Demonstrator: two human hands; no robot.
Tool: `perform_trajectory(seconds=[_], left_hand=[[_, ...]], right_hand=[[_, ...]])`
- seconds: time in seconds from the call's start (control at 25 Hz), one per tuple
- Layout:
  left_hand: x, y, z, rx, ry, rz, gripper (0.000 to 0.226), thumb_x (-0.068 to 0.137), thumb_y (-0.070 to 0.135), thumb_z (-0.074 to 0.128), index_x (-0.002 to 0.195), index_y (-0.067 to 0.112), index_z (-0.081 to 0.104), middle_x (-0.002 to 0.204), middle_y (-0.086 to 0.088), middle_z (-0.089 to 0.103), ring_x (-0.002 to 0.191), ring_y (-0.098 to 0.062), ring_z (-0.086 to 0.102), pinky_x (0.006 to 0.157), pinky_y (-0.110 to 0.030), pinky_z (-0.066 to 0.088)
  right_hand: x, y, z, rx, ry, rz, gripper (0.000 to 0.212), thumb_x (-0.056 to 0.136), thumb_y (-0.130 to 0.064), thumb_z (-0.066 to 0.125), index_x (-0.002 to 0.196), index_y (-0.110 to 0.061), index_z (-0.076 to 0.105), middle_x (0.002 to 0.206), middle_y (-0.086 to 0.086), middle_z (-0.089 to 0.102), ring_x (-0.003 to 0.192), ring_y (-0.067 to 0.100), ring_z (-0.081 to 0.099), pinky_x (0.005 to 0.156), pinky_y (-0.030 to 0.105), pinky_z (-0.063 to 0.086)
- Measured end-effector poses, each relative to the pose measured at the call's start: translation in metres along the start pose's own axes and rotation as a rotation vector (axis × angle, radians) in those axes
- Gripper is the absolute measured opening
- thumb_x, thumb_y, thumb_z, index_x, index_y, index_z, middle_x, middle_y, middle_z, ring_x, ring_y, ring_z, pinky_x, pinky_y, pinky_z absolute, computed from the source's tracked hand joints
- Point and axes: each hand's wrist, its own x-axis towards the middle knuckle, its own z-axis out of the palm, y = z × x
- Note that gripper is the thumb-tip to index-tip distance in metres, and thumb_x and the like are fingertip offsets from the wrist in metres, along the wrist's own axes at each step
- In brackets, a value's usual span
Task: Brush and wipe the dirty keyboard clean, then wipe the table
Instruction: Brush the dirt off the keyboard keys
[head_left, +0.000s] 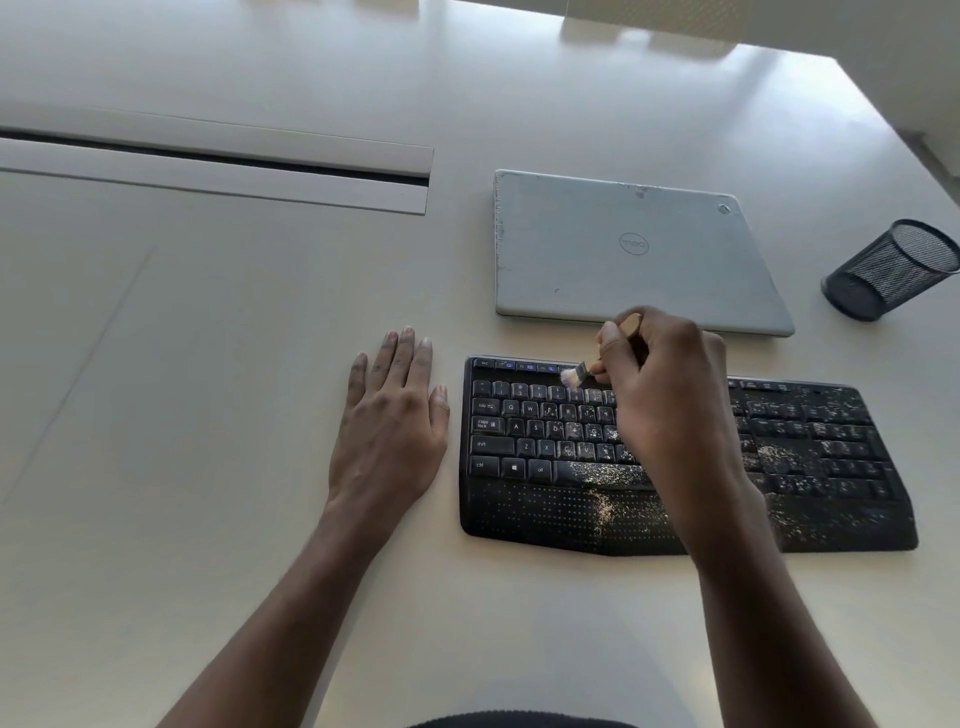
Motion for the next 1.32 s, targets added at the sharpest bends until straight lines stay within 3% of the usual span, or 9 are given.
perform_trajectory(seconds=[0.12,0.32,0.48,0.56,0.68,0.84,1.12,1.24,1.32], left_hand=[[0.000,0.000,0.000,0.000,-0.005,0.000,0.064,0.104,0.039,0.028,0.163,0.013,0.032,0.172,-0.008,0.026,0.161,-0.020,0.018,0.132,-0.045,0.011],[0.000,0.000,0.000,0.005,-0.004,-0.001,0.065,0.104,0.040,0.027,0.163,0.013,0.032,0.172,-0.008,0.026,0.161,-0.020,0.017,0.132,-0.045,0.010],[0.000,0.000,0.000,0.003,-0.002,0.001,0.064,0.104,0.039,0.027,0.163,0.013,0.032,0.172,-0.008,0.027,0.161,-0.020,0.018,0.132,-0.044,0.009],[-0.001,0.000,0.000,0.000,-0.003,0.000,0.064,0.104,0.039,0.027,0.163,0.013,0.032,0.172,-0.008,0.026,0.161,-0.020,0.017,0.132,-0.044,0.009],[0.000,-0.001,0.000,-0.001,0.004,0.000,0.065,0.104,0.039,0.026,0.162,0.012,0.033,0.171,-0.009,0.027,0.161,-0.021,0.018,0.132,-0.045,0.011],[0.000,-0.001,0.001,0.006,0.000,0.000,0.064,0.104,0.039,0.026,0.162,0.012,0.034,0.171,-0.009,0.027,0.161,-0.020,0.018,0.132,-0.046,0.011],[0.001,-0.001,0.002,0.006,0.000,0.001,0.065,0.104,0.040,0.026,0.162,0.013,0.033,0.171,-0.009,0.027,0.161,-0.020,0.018,0.132,-0.047,0.012],[0.000,-0.001,0.001,0.004,0.001,0.000,0.065,0.104,0.039,0.026,0.162,0.012,0.033,0.171,-0.009,0.027,0.161,-0.020,0.018,0.132,-0.047,0.012],[0.000,-0.001,0.001,0.005,0.002,0.000,0.064,0.104,0.039,0.027,0.162,0.012,0.033,0.172,-0.009,0.027,0.161,-0.020,0.018,0.132,-0.047,0.012]], right_hand=[[-0.001,0.005,0.000,-0.053,-0.071,0.037,0.032,0.105,-0.026,0.056,0.079,-0.011,0.066,0.072,0.006,0.071,0.067,0.026,0.071,0.060,0.042,0.057],[-0.003,0.001,-0.005,-0.015,-0.007,0.016,0.030,0.106,-0.026,0.055,0.081,-0.013,0.067,0.072,0.002,0.070,0.064,0.015,0.068,0.053,0.024,0.048],[-0.005,0.005,-0.004,-0.086,-0.092,0.043,0.032,0.105,-0.027,0.056,0.079,-0.012,0.066,0.073,0.005,0.070,0.065,0.021,0.069,0.052,0.033,0.050],[-0.006,0.004,-0.008,-0.085,-0.108,0.057,0.032,0.105,-0.026,0.056,0.079,-0.010,0.065,0.073,0.006,0.070,0.060,0.014,0.067,0.045,0.026,0.046],[-0.007,0.000,-0.007,-0.049,-0.034,0.012,0.032,0.106,-0.026,0.056,0.079,-0.011,0.066,0.073,0.002,0.070,0.058,0.003,0.065,0.049,0.022,0.047],[-0.008,0.002,-0.007,-0.114,-0.123,0.043,0.031,0.105,-0.027,0.056,0.079,-0.013,0.067,0.074,0.004,0.071,0.066,0.021,0.069,0.057,0.036,0.053],[-0.009,-0.001,-0.002,0.006,-0.094,-0.003,0.030,0.105,-0.027,0.056,0.081,-0.013,0.069,0.075,0.003,0.072,0.071,0.025,0.072,0.063,0.042,0.056],[-0.010,0.000,-0.004,0.001,-0.145,0.029,0.029,0.105,-0.025,0.058,0.080,-0.014,0.068,0.072,0.000,0.071,0.064,0.011,0.071,0.058,0.030,0.056],[-0.010,-0.002,-0.005,0.007,-0.072,-0.004,0.028,0.105,-0.025,0.057,0.082,-0.013,0.068,0.072,-0.001,0.071,0.062,0.006,0.069,0.054,0.023,0.051]])
